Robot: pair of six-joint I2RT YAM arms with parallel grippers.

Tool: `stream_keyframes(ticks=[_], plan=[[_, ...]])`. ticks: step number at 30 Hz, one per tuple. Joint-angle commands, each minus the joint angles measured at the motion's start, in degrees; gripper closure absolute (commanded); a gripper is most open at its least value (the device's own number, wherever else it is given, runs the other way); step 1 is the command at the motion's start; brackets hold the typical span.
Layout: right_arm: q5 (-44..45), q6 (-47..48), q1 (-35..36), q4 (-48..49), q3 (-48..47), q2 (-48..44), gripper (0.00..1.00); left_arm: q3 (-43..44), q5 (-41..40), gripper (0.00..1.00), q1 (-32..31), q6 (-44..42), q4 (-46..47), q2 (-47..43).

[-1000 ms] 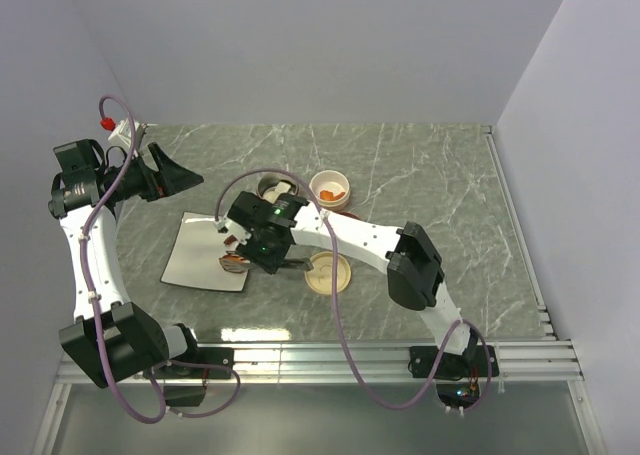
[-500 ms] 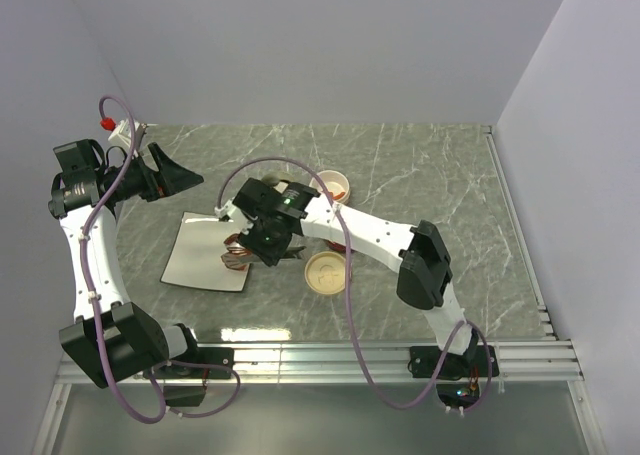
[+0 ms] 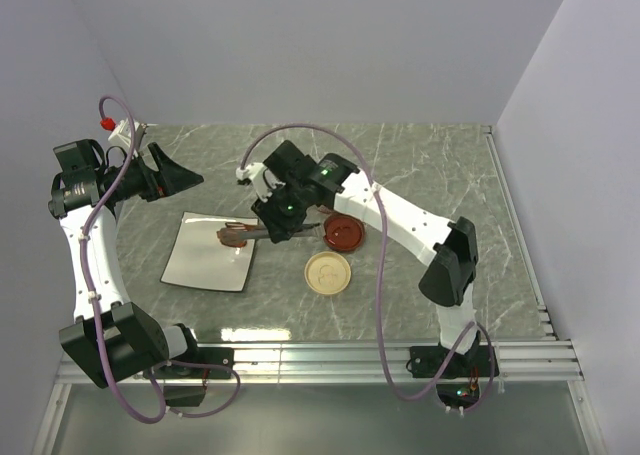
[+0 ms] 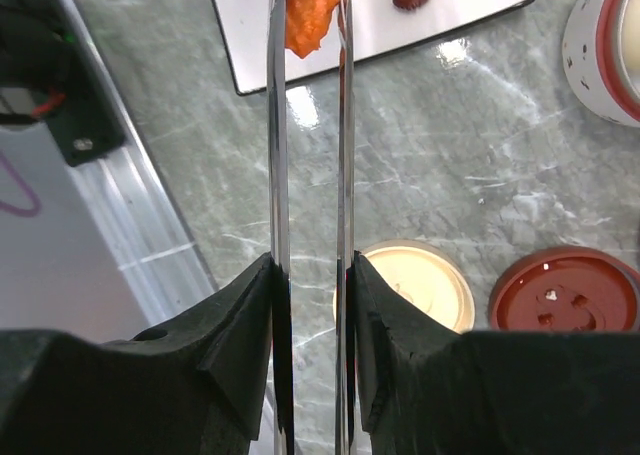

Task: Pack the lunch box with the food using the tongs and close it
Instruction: Place the food into the lunch box

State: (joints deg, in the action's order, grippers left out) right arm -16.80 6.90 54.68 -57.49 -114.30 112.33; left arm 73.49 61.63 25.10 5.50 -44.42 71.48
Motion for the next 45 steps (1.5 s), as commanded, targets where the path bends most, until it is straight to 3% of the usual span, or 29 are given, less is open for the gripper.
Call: stream_keyframes(ticks=[1,14,22,45], plan=[[-6.3,-0.9,-4.2,1.6,-0.1,-4.9,0.69,0.9,0.9,0.01,0.3,0.5,1.4,-0.7],[-6.5,2.6,-20.4,4.6,13.2,-20.6,0.69,0.7,2.0,0.01,0.3,2.3,3.2,-1.0],[-3.7,13.3,-30.7,5.1,16.2,-19.6,0.69,0.4,2.0,0.01,0.2,2.9,4.0,-0.6],[2.8,16.8,-33.2,14.8,19.5,-10.2,0.69,0.7,1.0,0.0,0.3,2.1,3.4,-0.2]])
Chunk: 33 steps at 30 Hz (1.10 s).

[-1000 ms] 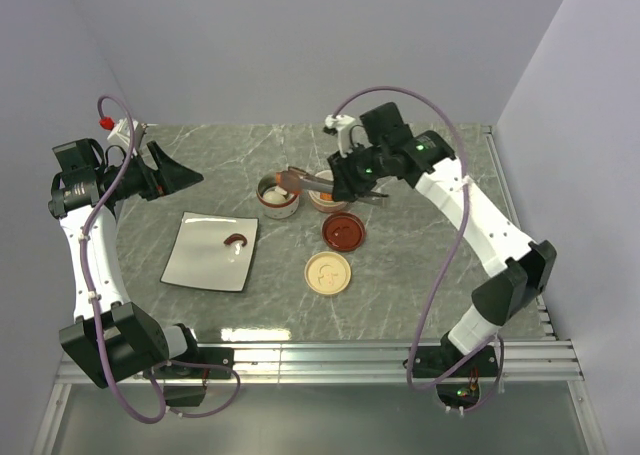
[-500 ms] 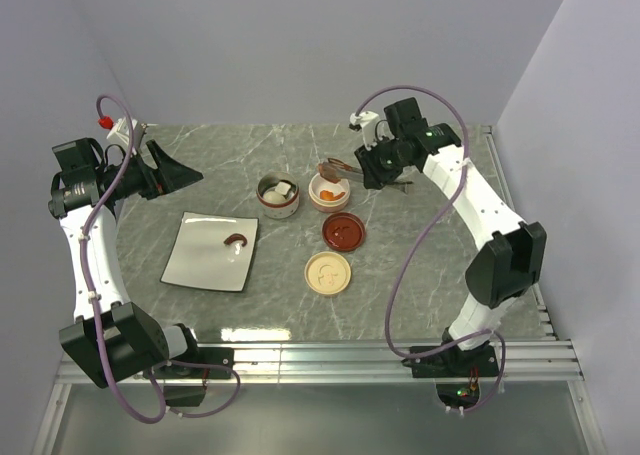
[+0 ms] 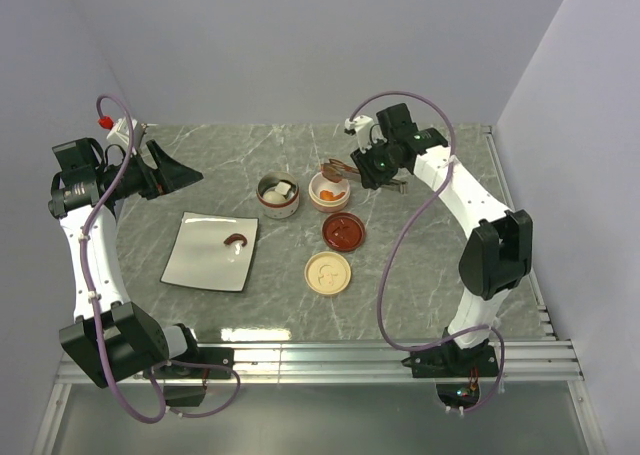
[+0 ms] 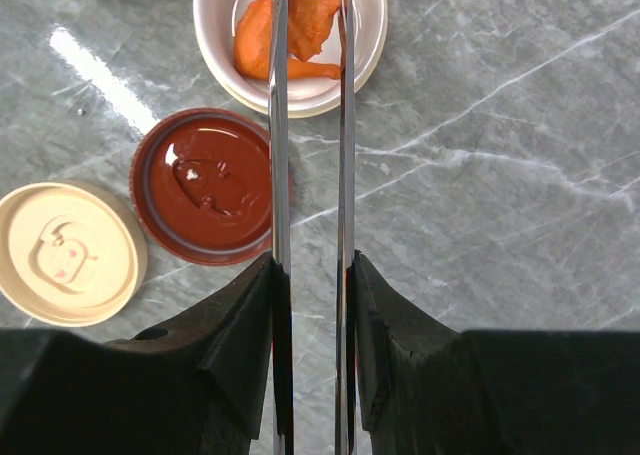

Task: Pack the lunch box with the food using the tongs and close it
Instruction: Place the food into the lunch box

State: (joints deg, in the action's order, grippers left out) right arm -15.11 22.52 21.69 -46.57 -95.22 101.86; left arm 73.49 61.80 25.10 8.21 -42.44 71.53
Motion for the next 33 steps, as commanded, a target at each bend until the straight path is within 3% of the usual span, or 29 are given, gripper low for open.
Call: stream_keyframes(ticks=[1,19,26,33], plan=[[1.1,1.1,-0.2,4.1,0.6,0.4,0.69,0.5,0.8,0.01,0.2,-0.6,1.5,-0.2],[1.7,1.0,-0.2,6.1,3.8,1.2,0.67,0.9,0.9,0.01,0.2,-1.6,0.6,0.0],[1.8,0.8,-0.2,6.1,3.5,2.1,0.54,0.9,0.6,0.01,0.3,-2.1,0.2,0.2],[2.0,0.7,-0.2,5.3,2.7,1.8,0.47,1.0,0.6,0.01,0.2,-2.1,0.0,-0.1]])
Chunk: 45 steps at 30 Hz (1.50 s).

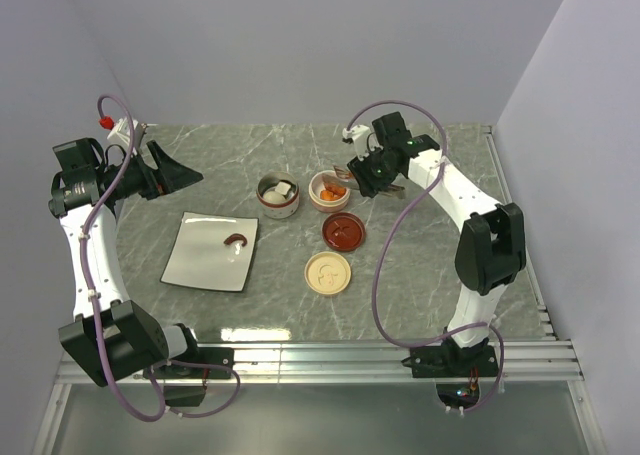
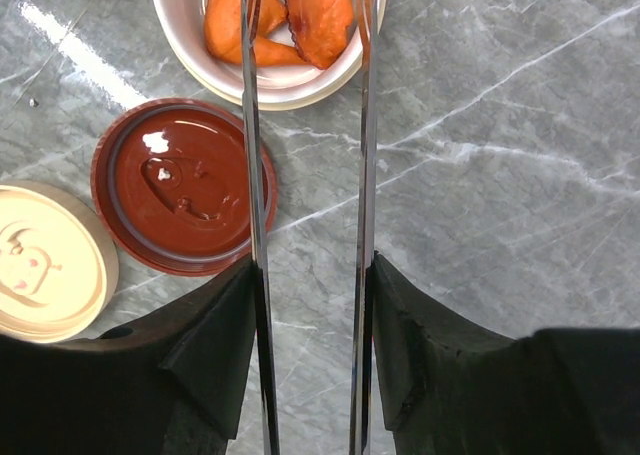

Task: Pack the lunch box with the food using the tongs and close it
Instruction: Place the food into the lunch box, then pick up the food using the clamp

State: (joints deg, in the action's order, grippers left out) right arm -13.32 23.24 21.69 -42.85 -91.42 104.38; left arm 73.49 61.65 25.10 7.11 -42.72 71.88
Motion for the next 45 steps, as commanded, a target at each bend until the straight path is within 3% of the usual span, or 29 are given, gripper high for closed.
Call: stream_keyframes(ticks=[1,11,20,30,45], plan=[[0.0,-0.2,-0.2,1.3,-1.5,-0.8,0.47,1.0,0.8,0.01,0.2,-1.0,0.3,-0.4],[-4.5,-1.7,1.9,-3.4,-7.2,-5.1,0.51,0.9,1.1,0.01,0.2,-0.7,0.6,-0.7],[-2.9,-4.9,17.1,-4.8,-9.1,-10.3,0.51,1.3,1.3,0.0,0.3,-0.8,0.4,-1.1],[1.1,-8.6,29.2,-4.4,-13.6,-0.1,0.52,1.4,1.4,0.01,0.2,-1.3,0.0,-1.5],[2.4,-7.0,32.1,-3.6,-17.7,10.9,0.51,1.1,1.5,0.01,0.3,-2.1,-0.3,-1.0]])
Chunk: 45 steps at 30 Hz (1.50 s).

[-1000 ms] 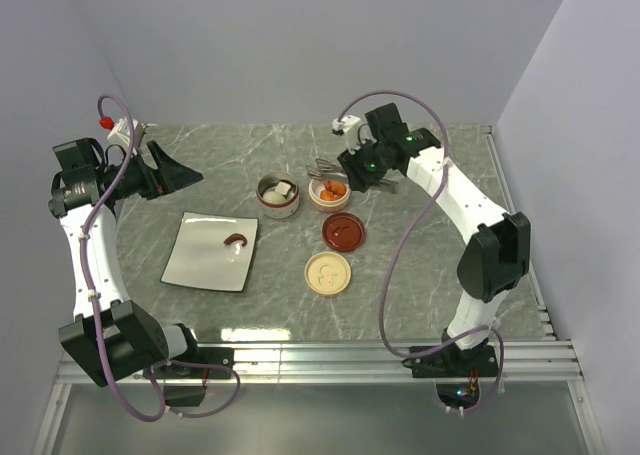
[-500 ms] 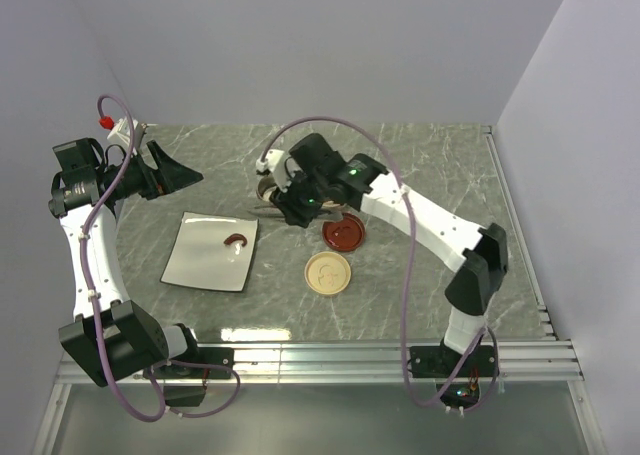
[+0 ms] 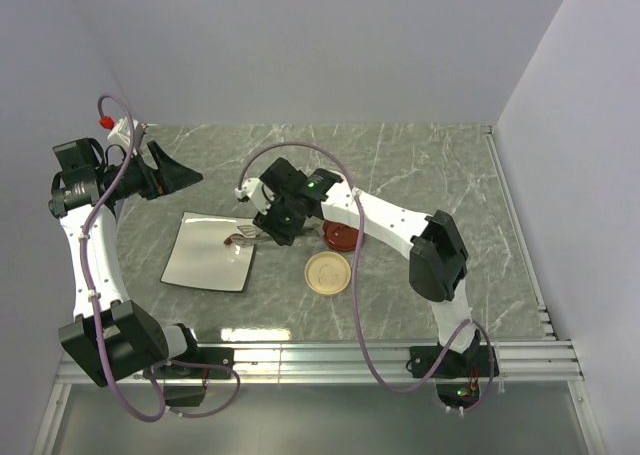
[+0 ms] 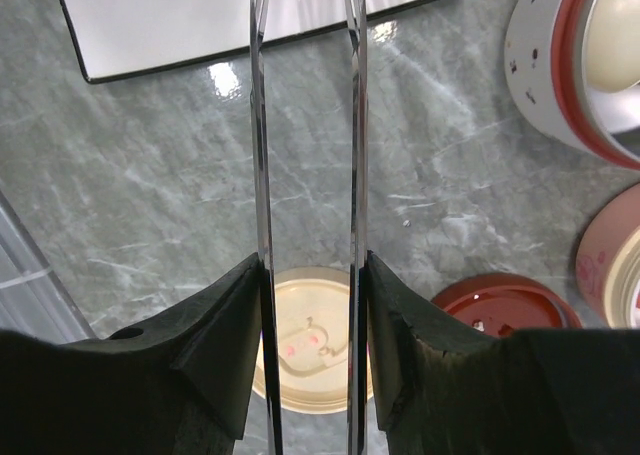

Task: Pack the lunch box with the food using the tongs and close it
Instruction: Pick up the food using the clamp

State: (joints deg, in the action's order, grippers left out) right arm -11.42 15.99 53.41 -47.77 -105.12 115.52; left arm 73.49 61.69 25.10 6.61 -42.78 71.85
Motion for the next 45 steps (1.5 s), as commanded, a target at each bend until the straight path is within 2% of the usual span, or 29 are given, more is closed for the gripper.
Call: stream_keyframes(ticks=[1,17,25,30,45], plan=[[0.4,0.3,0.5,1.4,-4.2,0.2,0.51,1.2,1.3,0.01,0.3,-1.7,-0.4,-0.8],[1.8,1.9,1.3,1.9,-5.2,4.4,0.51,0.9,1.1,0.01,0.2,-2.4,-0.5,-0.8],[2.6,2.9,1.8,2.6,-4.2,4.3,0.58,0.8,1.1,0.01,0.4,-2.6,-0.7,-0.6],[4.7,2.6,2.0,1.5,-6.6,5.5,0.53,1.0,1.2,0.01,0.4,-2.7,-1.0,-0.2],[3.8,1.6,2.4,0.4,-11.2,8.0,0.53,0.2,1.0,0.01,0.5,-3.4,-1.0,-0.3]])
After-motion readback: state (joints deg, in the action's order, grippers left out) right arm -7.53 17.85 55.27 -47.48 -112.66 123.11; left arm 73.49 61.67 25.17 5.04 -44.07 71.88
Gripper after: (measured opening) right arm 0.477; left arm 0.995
